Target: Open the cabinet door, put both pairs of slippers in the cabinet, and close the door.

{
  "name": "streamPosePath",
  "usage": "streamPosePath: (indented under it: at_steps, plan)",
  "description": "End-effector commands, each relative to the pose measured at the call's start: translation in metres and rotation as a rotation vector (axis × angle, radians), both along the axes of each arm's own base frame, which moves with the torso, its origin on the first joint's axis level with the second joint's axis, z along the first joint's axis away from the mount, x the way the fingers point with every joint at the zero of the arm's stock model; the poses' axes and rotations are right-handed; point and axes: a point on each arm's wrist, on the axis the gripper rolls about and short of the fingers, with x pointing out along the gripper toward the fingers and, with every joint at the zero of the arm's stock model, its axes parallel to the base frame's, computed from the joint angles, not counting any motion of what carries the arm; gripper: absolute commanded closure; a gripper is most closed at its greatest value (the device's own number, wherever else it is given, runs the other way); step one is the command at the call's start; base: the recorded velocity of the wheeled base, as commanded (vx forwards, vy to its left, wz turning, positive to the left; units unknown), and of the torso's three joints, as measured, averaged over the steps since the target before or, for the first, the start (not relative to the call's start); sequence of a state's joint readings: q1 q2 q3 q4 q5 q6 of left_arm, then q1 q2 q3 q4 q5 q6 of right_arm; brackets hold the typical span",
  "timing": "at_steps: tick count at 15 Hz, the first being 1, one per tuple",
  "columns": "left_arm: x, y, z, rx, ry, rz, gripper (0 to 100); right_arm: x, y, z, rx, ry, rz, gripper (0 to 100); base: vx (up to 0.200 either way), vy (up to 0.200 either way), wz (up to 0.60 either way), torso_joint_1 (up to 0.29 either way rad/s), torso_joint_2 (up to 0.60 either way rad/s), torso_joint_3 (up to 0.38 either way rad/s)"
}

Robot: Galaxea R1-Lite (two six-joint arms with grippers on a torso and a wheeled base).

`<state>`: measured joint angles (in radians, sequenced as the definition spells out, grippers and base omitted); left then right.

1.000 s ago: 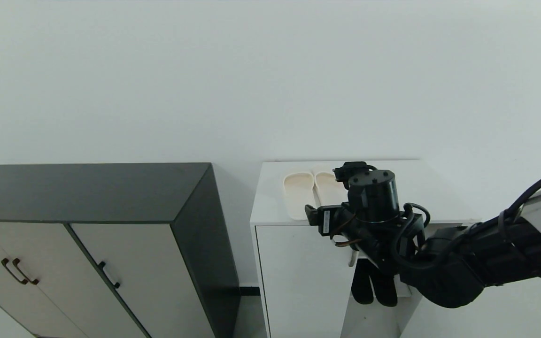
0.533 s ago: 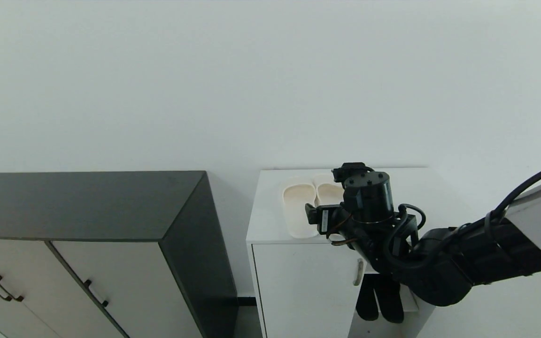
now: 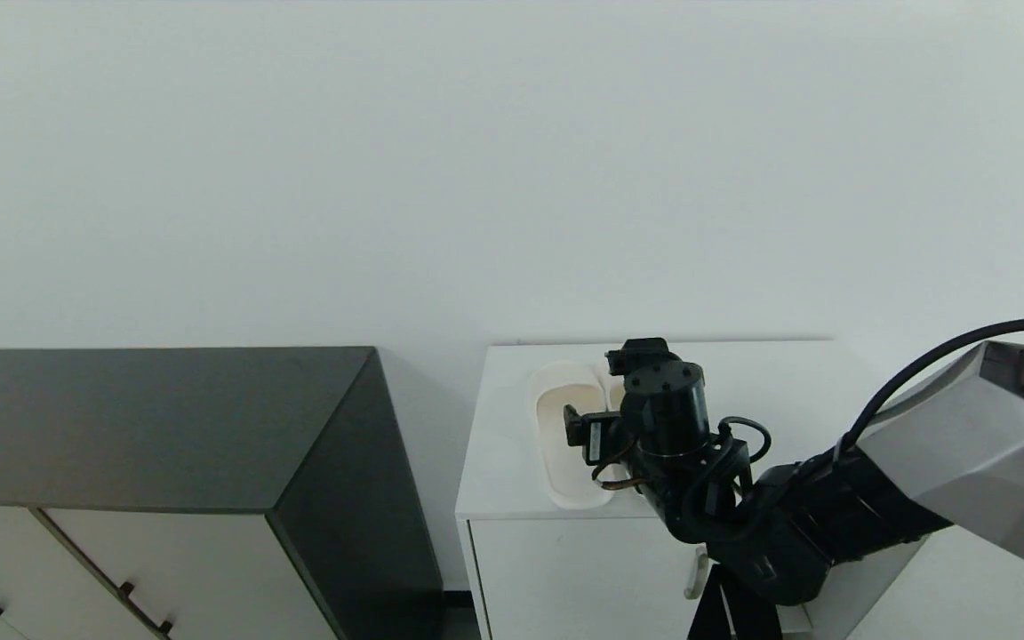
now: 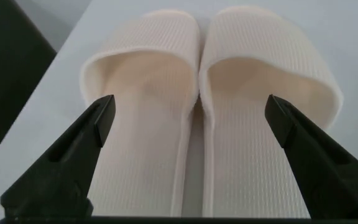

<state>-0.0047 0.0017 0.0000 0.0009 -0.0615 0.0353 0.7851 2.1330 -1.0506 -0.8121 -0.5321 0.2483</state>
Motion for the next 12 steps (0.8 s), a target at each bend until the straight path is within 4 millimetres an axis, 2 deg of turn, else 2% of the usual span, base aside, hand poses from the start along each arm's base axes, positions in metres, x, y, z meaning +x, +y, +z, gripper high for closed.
streamPosePath:
  at_steps: [1, 6, 10, 12]
  plan:
    - [0.000, 0.000, 0.000, 0.000, 0.001, 0.000, 100, 0.004, 0.005, -0.019, -0.028, 0.015, 0.005, 0, 0.000, 0.000, 0.00, 0.000, 0.00, 0.000]
    - [0.000, 0.000, 0.000, -0.003, 0.001, 0.000, 100, 0.033, 0.010, -0.032, -0.031, -0.023, -0.023, 0, 0.000, 0.000, 0.00, 0.000, 0.00, 0.000]
    - [0.000, 0.000, 0.000, -0.003, 0.001, 0.000, 100, 0.060, 0.010, -0.032, -0.035, -0.061, -0.054, 0, 0.000, 0.000, 0.00, 0.000, 0.00, 0.000]
    - [0.000, 0.000, 0.000, -0.005, 0.001, 0.000, 100, 0.066, 0.009, -0.033, -0.047, -0.068, -0.060, 0, 0.000, 0.000, 0.00, 0.000, 0.00, 0.000]
